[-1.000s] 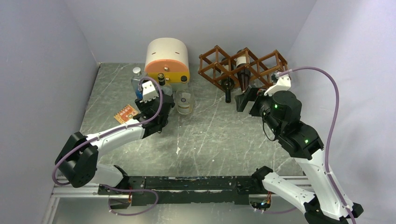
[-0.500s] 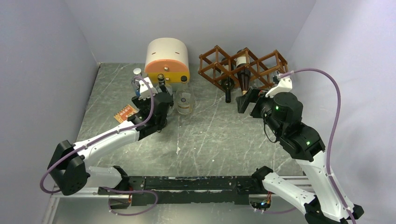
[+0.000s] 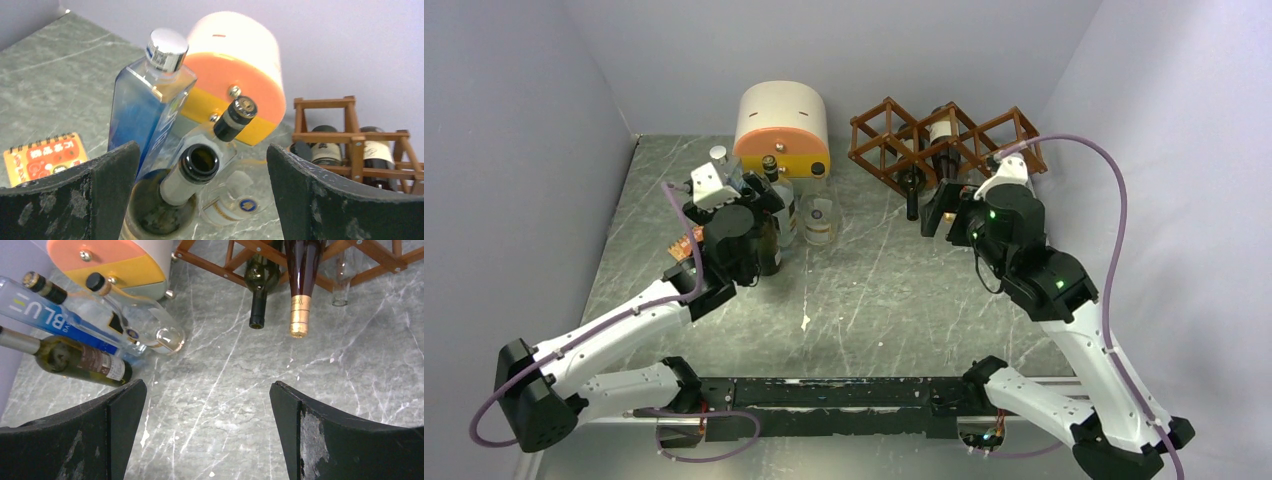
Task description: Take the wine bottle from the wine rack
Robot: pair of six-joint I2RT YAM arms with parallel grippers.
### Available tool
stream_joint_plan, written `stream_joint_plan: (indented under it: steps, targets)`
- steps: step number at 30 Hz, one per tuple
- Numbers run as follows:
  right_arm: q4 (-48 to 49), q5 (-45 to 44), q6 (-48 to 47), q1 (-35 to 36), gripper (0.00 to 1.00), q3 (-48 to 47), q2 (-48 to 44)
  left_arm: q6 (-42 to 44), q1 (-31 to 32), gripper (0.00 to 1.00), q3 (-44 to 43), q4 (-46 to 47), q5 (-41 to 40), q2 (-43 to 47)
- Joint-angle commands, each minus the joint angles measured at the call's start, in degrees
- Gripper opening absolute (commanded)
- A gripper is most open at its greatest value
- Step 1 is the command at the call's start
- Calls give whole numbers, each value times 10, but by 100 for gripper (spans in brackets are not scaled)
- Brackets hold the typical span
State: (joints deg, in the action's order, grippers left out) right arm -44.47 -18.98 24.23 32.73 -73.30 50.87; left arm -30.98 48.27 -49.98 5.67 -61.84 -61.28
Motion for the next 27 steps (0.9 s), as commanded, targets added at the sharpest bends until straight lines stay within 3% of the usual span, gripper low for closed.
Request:
stream_joint_plan:
  steps: [1,7,10,18,23,27]
  targets:
    - [23,-23,-8,2,100,23,17,88,4,100,4,90,44,26]
    - [54,-65,-27,0,100,58,49,227,5,100,17,177,164,53]
    - [81,-53,-41,-29,100,77,68,254,5,100,30,191,203,72]
    - [190,221,-46,-280,100,121,129,313,10,99,30,194,367,67]
    - [295,344,-10,-347,100,155,191,354,25,99,33,202,457,50]
    - [396,401,12,-371,100,197,248,366,40,99,53,229,472,47]
